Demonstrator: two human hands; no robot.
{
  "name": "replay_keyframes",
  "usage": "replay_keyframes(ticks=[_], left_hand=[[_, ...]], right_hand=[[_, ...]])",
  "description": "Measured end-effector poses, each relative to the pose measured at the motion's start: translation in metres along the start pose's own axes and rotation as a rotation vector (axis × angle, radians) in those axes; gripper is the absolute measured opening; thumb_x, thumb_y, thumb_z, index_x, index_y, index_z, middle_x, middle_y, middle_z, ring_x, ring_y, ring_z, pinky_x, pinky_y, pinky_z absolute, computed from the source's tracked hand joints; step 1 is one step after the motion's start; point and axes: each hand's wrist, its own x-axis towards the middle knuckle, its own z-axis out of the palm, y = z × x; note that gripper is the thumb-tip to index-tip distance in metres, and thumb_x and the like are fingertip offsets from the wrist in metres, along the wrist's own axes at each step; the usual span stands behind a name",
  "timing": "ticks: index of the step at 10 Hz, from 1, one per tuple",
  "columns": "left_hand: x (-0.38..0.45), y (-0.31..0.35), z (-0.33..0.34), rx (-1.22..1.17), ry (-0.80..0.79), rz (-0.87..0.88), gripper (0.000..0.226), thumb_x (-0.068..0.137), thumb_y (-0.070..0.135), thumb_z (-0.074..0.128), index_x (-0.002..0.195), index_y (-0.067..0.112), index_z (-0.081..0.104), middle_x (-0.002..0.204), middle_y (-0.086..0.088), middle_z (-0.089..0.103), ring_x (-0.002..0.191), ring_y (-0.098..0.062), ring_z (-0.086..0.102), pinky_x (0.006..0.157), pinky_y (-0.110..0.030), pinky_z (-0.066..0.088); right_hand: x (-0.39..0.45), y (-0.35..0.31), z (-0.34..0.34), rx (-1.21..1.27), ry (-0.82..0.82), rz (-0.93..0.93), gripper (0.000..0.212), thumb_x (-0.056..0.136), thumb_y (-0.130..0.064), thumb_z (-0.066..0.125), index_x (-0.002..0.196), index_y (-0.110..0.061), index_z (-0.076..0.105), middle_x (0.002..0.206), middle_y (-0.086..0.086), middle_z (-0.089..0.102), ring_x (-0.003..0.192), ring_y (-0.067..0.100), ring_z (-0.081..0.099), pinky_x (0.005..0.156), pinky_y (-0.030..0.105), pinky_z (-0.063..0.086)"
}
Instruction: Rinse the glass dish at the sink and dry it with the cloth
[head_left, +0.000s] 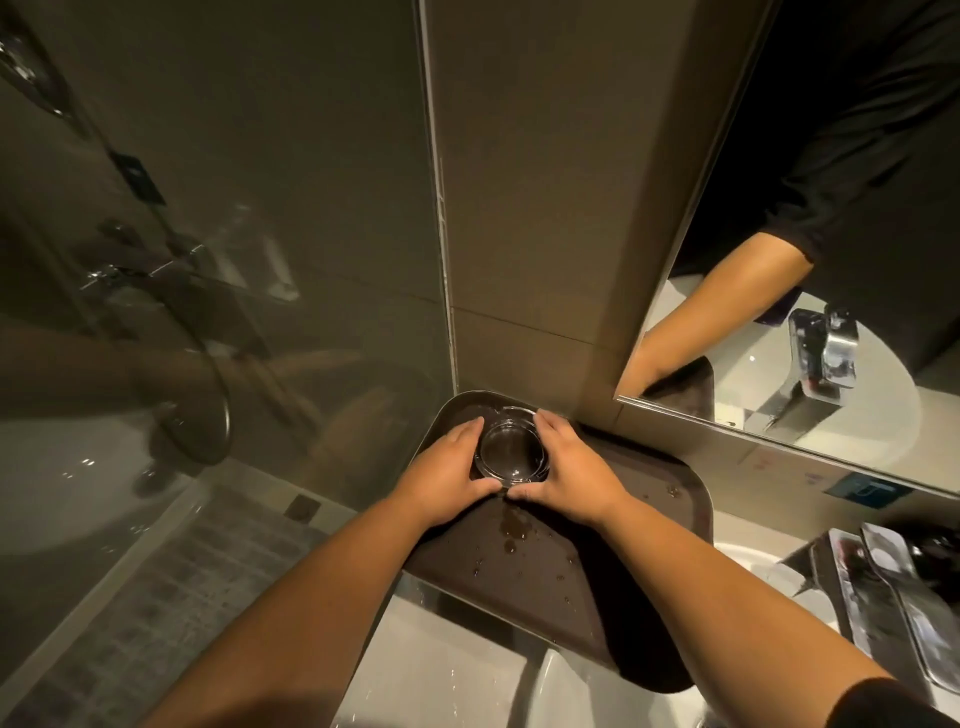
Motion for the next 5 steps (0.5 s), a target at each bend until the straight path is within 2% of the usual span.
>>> replay_keyframes(ticks=[2,4,5], left_hand=[[0.001,0.000,0.001,0.071,-0.026,-0.002,0.091,0.086,0.044,0.067,0.155,0.013,0.016,0.161,-0.003,0.024,0.147,-0.018,0.025,0.117,-0.030,0.025],[-0.011,0.005,-0.001,0.134,-0.013,-0.012,0.090,0.090,0.045,0.062,0.156,0.014,0.009,0.164,-0.005,0.010,0.150,-0.020,0.012,0.121,-0.033,0.017],[-0.027,0.013,-0.007,0.191,0.053,0.009,0.085,0.092,0.049,0.055,0.155,0.014,0.011,0.164,-0.005,0.010,0.151,-0.021,0.008,0.123,-0.035,0.012]], right_hand=[[0.002,0.000,0.005,-0.029,-0.026,0.021,0.120,0.069,-0.048,0.084,0.156,-0.008,0.012,0.165,0.008,0.010,0.151,0.020,0.018,0.119,0.030,0.025],[-0.007,-0.006,-0.003,-0.048,-0.040,0.029,0.122,0.070,-0.052,0.082,0.156,-0.009,0.008,0.166,0.009,0.004,0.152,0.020,0.009,0.120,0.030,0.016],[-0.025,-0.011,-0.012,-0.095,0.037,0.015,0.108,0.078,-0.058,0.072,0.155,-0.008,0.016,0.164,0.010,0.015,0.151,0.020,0.014,0.120,0.029,0.016]])
